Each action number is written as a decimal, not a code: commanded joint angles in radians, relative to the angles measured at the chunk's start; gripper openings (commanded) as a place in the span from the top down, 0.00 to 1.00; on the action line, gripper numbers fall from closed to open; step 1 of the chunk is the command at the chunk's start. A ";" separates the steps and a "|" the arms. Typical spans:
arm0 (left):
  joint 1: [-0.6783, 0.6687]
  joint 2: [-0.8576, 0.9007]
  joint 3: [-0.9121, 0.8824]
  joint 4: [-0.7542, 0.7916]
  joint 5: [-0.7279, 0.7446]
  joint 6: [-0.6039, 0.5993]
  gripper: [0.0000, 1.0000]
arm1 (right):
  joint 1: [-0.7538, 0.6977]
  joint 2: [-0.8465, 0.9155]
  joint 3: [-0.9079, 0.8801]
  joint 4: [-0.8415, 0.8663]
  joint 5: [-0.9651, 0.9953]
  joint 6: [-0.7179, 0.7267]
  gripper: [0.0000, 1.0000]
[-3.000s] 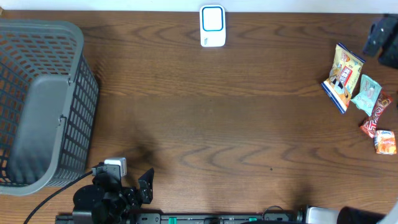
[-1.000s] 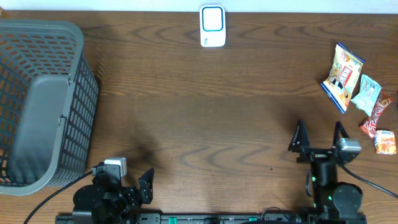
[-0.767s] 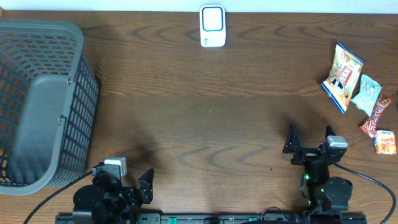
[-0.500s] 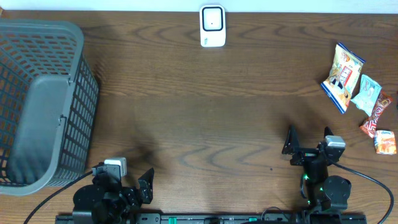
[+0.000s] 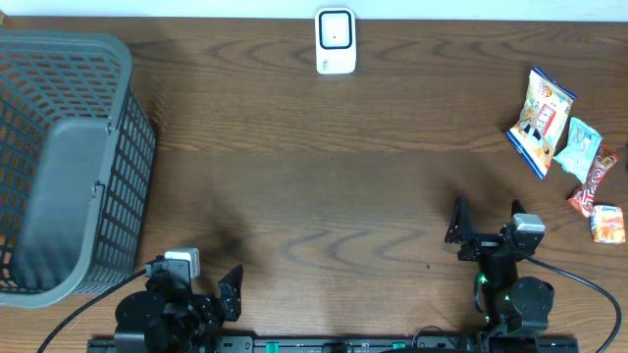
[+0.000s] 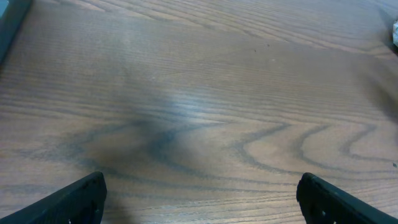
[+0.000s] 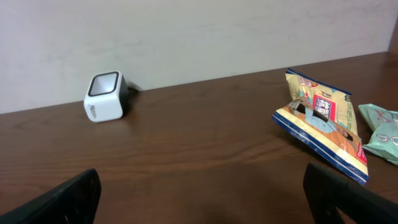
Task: Scan the item barcode
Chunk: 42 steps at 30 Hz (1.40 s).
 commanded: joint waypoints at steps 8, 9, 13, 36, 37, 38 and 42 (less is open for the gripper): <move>0.001 -0.007 -0.029 0.225 -0.026 0.015 0.02 | 0.017 -0.007 -0.002 -0.003 0.005 -0.012 0.01; 0.002 -0.007 -0.048 0.285 -0.026 0.038 0.02 | 0.017 -0.007 -0.002 -0.003 0.005 -0.012 0.01; 0.002 -0.007 -0.148 0.474 -0.057 0.132 0.02 | 0.017 -0.007 -0.002 -0.003 0.006 -0.012 0.01; 0.002 -0.008 -0.430 0.862 -0.224 0.295 0.02 | 0.017 -0.006 -0.002 -0.003 0.005 -0.012 0.01; 0.002 -0.008 -0.441 0.893 -0.228 0.295 0.02 | 0.017 -0.006 -0.002 -0.003 0.006 -0.012 0.01; 0.002 -0.008 -0.463 0.940 -0.228 0.294 0.02 | 0.017 -0.006 -0.002 -0.003 0.006 -0.011 0.01; 0.001 -0.008 -0.473 0.955 -0.228 0.273 0.02 | 0.017 -0.006 -0.002 -0.003 0.005 -0.012 0.01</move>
